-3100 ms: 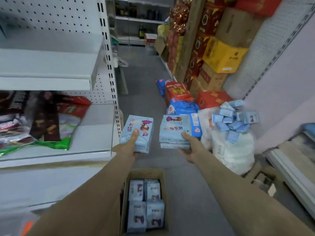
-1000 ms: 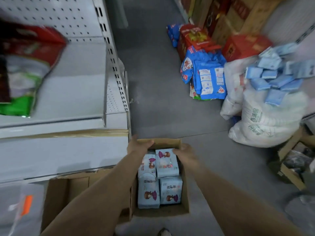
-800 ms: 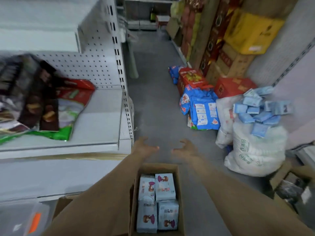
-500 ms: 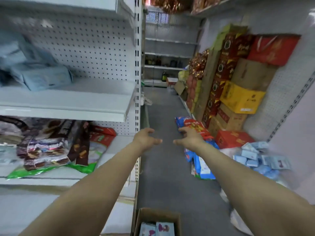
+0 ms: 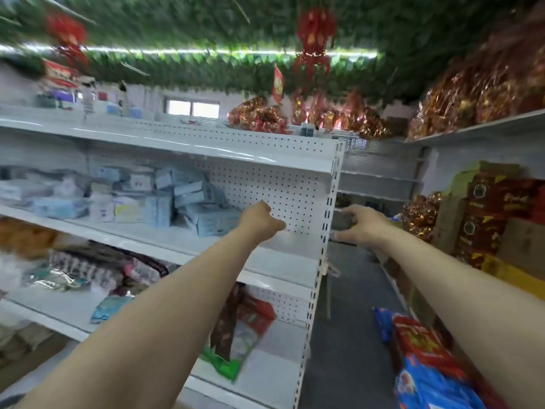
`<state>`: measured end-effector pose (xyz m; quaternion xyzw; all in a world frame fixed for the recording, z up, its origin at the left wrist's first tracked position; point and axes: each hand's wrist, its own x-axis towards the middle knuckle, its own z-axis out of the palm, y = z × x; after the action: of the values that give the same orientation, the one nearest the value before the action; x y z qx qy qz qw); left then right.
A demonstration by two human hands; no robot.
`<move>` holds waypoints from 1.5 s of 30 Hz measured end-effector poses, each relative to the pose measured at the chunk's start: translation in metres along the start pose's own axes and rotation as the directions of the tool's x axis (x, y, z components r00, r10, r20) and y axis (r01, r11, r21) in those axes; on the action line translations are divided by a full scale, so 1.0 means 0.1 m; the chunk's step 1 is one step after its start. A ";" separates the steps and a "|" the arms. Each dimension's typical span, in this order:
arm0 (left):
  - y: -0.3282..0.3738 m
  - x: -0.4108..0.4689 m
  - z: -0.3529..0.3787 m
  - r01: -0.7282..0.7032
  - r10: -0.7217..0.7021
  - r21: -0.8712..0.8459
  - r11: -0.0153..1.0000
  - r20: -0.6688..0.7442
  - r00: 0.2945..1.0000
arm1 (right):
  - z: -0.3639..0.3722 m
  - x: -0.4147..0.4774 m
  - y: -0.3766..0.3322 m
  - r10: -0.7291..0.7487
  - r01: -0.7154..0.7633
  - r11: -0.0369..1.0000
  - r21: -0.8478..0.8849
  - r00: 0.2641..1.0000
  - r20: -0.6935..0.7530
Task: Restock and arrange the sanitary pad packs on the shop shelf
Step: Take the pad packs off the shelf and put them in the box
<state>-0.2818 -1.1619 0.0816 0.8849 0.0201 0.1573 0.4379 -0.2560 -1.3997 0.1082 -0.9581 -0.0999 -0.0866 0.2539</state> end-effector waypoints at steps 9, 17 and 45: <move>-0.88 0.74 -1.04 0.142 -0.147 -0.066 0.988 -0.088 0.985 | 0.66 0.77 -0.89 0.010 -0.011 0.989 0.145 1.000 0.010; -1.85 1.58 -1.57 0.203 -0.206 -0.048 0.978 -0.082 0.975 | 1.50 1.46 -1.53 0.101 -0.106 0.973 0.207 0.994 0.034; -2.56 3.31 -1.29 0.277 -0.338 -0.421 0.864 -0.077 0.938 | 2.79 2.63 -2.08 0.541 -0.471 0.584 0.661 0.833 0.115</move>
<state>0.0210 -0.8478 0.0411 0.7464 0.1608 0.1514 0.6277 -0.0192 -1.0431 0.0237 -0.7852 0.1658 -0.0165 0.5964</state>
